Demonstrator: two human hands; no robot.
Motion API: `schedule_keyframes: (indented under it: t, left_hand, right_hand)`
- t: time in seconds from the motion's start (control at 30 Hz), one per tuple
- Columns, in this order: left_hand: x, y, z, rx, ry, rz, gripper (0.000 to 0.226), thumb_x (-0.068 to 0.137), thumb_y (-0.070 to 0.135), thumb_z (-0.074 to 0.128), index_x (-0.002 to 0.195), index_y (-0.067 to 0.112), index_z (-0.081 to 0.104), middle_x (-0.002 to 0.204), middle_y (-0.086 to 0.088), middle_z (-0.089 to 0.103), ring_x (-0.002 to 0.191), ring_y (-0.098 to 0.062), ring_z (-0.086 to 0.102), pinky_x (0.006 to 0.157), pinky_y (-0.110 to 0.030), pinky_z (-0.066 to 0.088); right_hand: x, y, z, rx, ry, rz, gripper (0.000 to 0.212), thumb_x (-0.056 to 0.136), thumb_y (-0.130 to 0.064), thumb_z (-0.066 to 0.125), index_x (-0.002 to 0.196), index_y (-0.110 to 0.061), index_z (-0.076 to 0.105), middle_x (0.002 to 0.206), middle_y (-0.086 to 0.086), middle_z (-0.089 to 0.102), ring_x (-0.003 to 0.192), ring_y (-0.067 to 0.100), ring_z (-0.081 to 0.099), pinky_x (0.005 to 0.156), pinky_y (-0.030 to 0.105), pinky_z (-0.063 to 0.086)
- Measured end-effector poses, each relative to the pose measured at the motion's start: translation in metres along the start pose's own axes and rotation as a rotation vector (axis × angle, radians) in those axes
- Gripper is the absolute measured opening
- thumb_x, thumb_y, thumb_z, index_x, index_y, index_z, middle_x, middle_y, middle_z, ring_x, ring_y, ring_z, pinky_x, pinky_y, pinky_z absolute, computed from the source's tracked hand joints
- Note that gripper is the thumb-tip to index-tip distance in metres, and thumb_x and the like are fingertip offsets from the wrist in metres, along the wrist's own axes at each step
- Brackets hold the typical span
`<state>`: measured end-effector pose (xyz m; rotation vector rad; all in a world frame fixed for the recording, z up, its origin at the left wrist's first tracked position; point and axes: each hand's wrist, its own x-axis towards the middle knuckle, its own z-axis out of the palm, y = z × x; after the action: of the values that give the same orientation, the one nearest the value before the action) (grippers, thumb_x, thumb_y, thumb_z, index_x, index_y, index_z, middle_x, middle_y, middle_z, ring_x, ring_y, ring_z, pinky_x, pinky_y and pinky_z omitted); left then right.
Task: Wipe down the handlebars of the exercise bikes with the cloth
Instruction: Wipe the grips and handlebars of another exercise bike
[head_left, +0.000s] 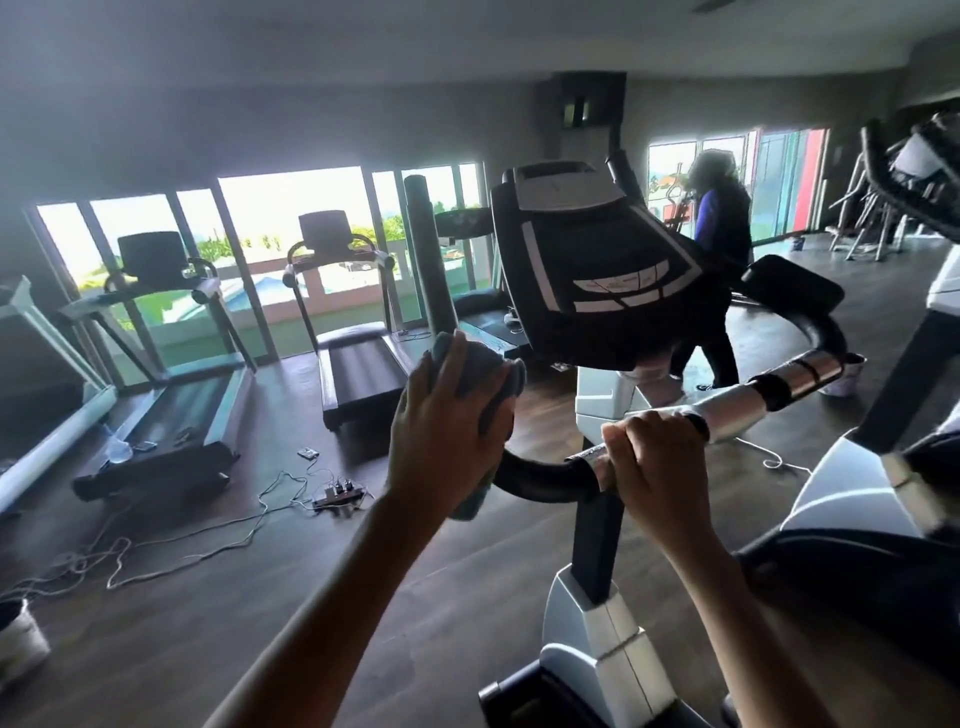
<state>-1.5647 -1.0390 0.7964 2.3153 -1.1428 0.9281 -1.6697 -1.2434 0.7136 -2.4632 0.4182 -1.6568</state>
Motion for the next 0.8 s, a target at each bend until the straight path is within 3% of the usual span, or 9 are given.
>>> schedule_keyframes:
  t: [0.1,0.23,0.4,0.57,0.67,0.8]
  left_hand:
    - [0.017,0.006,-0.003,-0.066,-0.026,-0.086,0.039,0.096,0.047,0.04,0.129,0.037,0.058,0.158,-0.003,0.031,0.139,-0.034,0.035,0.103,-0.055,0.045]
    - [-0.02,0.005,0.011,0.05,0.018,0.034,0.044,0.096,0.048,0.038,0.137,0.037,0.048,0.155,-0.003,0.033,0.138,-0.032,0.034,0.107,-0.052,0.043]
    - [0.018,-0.002,0.0,-0.13,0.002,-0.037,0.037,0.091,0.055,0.036,0.125,0.041,0.041,0.15,-0.008,0.043,0.137,-0.035,0.039,0.103,-0.058,0.046]
    - [-0.023,0.005,0.013,0.025,0.033,0.046,0.047,0.097,0.049,0.038,0.138,0.033,0.051,0.156,-0.007,0.033,0.147,-0.038,0.022,0.112,-0.06,0.035]
    - [-0.002,-0.001,0.006,0.019,0.012,0.047,0.051,0.096,0.056,0.033,0.134,0.032,0.055,0.155,-0.009,0.035,0.146,-0.037,0.024,0.11,-0.06,0.039]
    - [0.013,0.0,0.003,0.073,0.037,0.086,0.052,0.095,0.051,0.032,0.132,0.027,0.059,0.154,-0.016,0.037,0.146,-0.044,0.024,0.118,-0.057,0.023]
  right_hand:
    - [0.0,0.0,-0.002,-0.008,-0.012,-0.004,0.047,0.101,-0.043,0.031,0.077,-0.013,0.058,0.076,0.004,0.061,0.078,0.031,0.057,0.082,0.041,0.039]
    - [0.001,-0.001,-0.002,-0.019,-0.018,0.009,0.046,0.101,-0.043,0.033,0.075,-0.013,0.058,0.074,0.004,0.06,0.076,0.032,0.057,0.082,0.042,0.038]
    - [0.0,-0.002,-0.004,-0.012,-0.039,0.03,0.047,0.1,-0.044,0.032,0.077,-0.013,0.058,0.075,0.004,0.059,0.077,0.031,0.056,0.082,0.042,0.039]
    - [0.001,-0.003,-0.003,-0.015,-0.036,0.03,0.047,0.1,-0.045,0.033,0.075,-0.014,0.058,0.075,0.002,0.061,0.077,0.03,0.057,0.083,0.042,0.04]
    - [0.001,-0.003,-0.002,-0.017,-0.026,0.031,0.048,0.101,-0.045,0.031,0.075,-0.015,0.057,0.076,0.002,0.061,0.077,0.03,0.057,0.084,0.042,0.039]
    - [-0.001,-0.002,0.001,-0.027,-0.022,0.022,0.05,0.101,-0.046,0.028,0.076,-0.014,0.058,0.077,0.002,0.062,0.08,0.031,0.058,0.089,0.043,0.037]
